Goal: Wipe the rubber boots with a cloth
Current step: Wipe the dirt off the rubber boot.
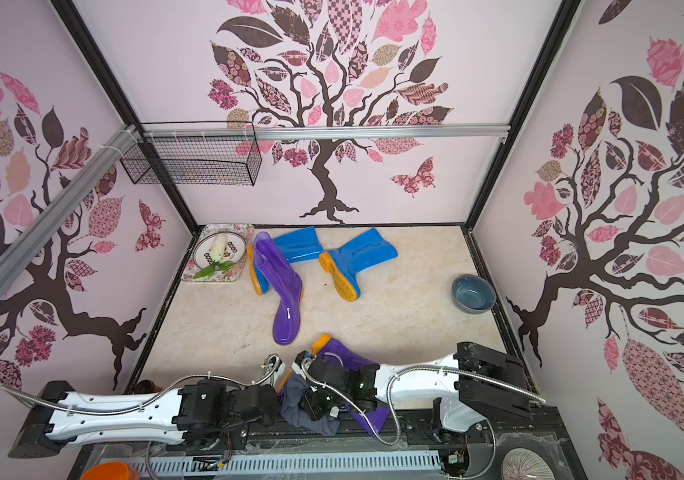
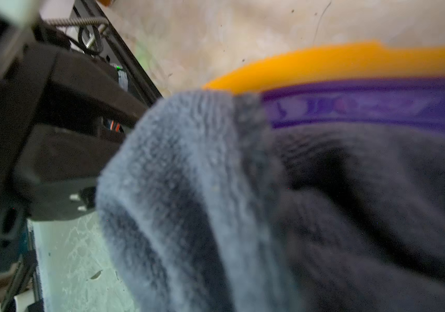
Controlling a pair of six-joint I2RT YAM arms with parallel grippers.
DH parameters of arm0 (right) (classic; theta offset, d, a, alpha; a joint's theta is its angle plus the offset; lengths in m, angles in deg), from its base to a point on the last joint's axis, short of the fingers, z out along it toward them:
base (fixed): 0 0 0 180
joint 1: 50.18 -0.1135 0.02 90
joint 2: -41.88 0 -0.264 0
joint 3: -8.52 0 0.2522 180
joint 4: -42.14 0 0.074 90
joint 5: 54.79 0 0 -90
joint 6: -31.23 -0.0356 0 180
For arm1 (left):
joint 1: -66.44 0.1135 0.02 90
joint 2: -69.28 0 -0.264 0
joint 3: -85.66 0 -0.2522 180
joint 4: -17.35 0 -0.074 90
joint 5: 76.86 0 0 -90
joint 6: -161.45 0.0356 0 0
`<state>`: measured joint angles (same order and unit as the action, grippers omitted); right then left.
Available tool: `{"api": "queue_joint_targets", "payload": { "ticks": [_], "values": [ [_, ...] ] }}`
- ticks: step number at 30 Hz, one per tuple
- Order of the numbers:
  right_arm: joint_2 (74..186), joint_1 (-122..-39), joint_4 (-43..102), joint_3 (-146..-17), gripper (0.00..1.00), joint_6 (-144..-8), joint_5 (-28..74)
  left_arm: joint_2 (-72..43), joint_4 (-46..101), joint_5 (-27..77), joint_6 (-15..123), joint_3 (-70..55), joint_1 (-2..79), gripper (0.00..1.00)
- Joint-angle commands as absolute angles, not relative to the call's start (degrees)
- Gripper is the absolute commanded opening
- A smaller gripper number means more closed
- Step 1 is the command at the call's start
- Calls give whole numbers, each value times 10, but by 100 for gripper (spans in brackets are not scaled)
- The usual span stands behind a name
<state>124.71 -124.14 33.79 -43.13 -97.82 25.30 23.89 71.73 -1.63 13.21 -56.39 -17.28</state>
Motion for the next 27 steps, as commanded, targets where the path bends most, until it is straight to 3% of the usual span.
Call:
{"api": "queue_joint_targets", "payload": {
  "ticks": [1,5,7,9,12,18,21,27],
  "values": [
    [1214,-1137,339,-415,0,-989,258,239,666,-14,128,-555,-172,14],
    [1196,-1078,278,-431,0,-932,295,260,660,-17,123,-564,-172,14],
    [1198,-1082,285,-442,0,-938,256,265,662,-18,120,-565,-172,14],
    [1197,-1116,317,-448,0,-955,232,265,659,-20,120,-568,-171,15],
    [1205,-1216,323,-485,0,-955,286,259,654,-19,123,-569,-172,15],
    [1268,-1236,436,-465,0,-1032,220,251,645,-17,124,-568,-172,17],
    [1251,-1201,415,-453,0,-1017,243,257,641,-13,117,-573,-172,17],
    [1232,-1036,349,-431,0,-966,224,277,632,-11,109,-585,-172,17]
  ]
}}
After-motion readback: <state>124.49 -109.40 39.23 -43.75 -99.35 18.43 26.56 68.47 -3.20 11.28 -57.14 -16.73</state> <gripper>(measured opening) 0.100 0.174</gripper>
